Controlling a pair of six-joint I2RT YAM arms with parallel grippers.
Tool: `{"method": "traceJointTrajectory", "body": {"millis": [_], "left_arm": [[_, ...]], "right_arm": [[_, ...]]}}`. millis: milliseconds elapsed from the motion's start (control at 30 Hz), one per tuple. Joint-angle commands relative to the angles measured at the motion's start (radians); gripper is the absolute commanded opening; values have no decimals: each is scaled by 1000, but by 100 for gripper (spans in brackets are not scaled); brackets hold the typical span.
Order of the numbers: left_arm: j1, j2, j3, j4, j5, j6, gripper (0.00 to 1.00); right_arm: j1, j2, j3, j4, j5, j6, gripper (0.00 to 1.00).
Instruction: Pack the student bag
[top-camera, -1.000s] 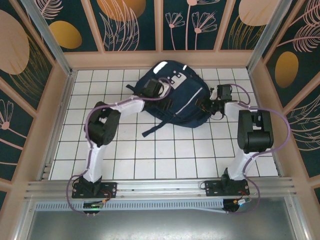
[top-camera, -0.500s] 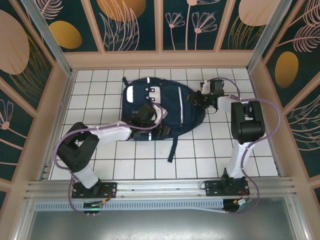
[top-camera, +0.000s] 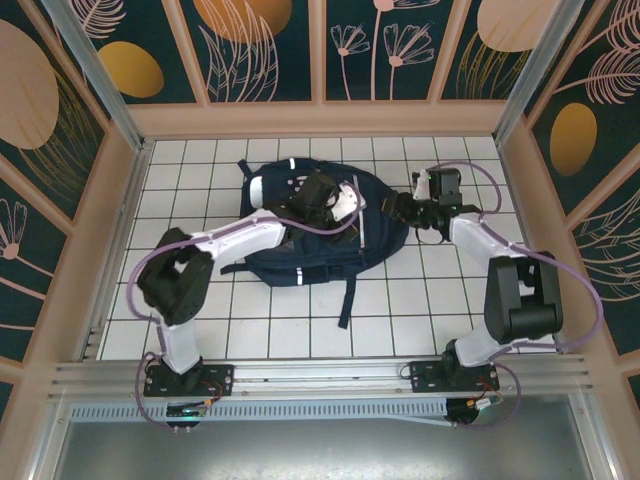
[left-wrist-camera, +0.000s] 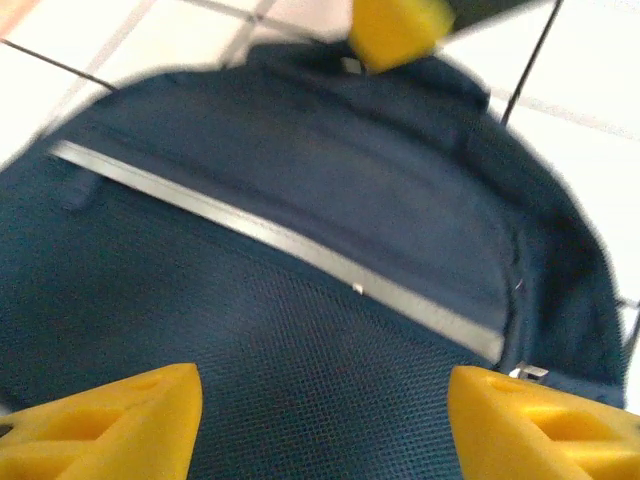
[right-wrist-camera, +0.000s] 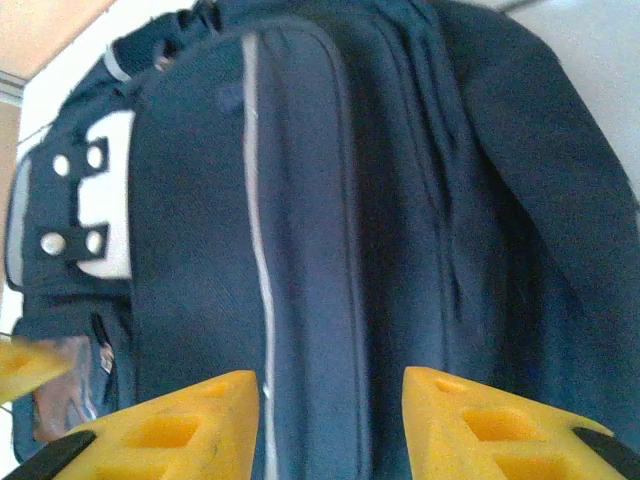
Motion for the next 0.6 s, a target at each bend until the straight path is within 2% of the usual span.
{"method": "traceJointTrajectory", "body": {"millis": [0,67,167,300,400,433,467,533,567], "left_arm": [[4,48,30,-103,79,205,66],[4,45,10,-107,150,272,68],[4,20,-67,-27,168,324,73],[3,32,-122,54,96,367,74],[3,52,-115,50,86,380,71],[2,54,-117,57,78,384,66],[3,52,-121,68,69,385,57],[3,43,-121,87,65,385,30],[3,36,-121,94,75,383,21]], "right_arm": [[-7,-66,-88,-96,46,-15,43],[-9,-96,-127,-99,26,-19,43],[-7,-126,-166,-107,5,-23,43],[4,-157,-199,-96,-50,-27,43],[27,-169,-207,-100,-103,-26,43],[39,-173,-214,-88,-123,-33,43],[51,-175,-219,-76,-141,-45,43],[79,-165,-221,-65,-155,-59,40],[91,-160,-221,-59,-160,-62,40]]}}
